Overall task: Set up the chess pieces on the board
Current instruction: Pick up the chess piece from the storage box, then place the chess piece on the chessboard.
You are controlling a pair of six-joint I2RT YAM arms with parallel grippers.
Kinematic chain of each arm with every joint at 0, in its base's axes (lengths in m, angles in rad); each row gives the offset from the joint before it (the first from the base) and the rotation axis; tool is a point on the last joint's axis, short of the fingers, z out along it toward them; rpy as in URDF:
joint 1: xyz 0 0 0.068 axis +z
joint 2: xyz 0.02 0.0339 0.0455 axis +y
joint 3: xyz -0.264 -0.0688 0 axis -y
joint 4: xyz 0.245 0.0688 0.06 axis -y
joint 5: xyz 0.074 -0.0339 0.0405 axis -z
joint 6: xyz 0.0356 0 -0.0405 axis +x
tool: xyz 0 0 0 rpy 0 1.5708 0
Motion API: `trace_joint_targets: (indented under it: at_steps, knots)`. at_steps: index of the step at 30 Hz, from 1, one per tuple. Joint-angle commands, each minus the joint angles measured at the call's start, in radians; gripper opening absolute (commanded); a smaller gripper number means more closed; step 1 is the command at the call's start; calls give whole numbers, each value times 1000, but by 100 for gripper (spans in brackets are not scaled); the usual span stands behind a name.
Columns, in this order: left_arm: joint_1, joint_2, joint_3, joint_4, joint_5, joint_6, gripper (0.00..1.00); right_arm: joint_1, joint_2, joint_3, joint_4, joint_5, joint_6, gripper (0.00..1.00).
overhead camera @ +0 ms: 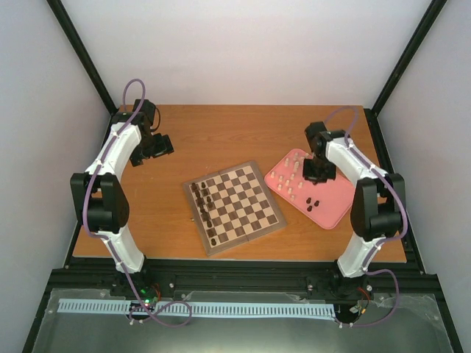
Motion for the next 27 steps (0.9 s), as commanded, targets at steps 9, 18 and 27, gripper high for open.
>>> trace_joint_targets:
  at_steps: [9,18,27]
  knots:
    - [-6,-19,30,0,-4,-2,100,537,85,413,-215,-47,112,3]
    - [-5,-37,5,12,11,-6,100,763,245,499,-141,-140,93,3]
    - [-8,-56,-22,21,9,-5,100,825,347,558,-105,-130,57,3]
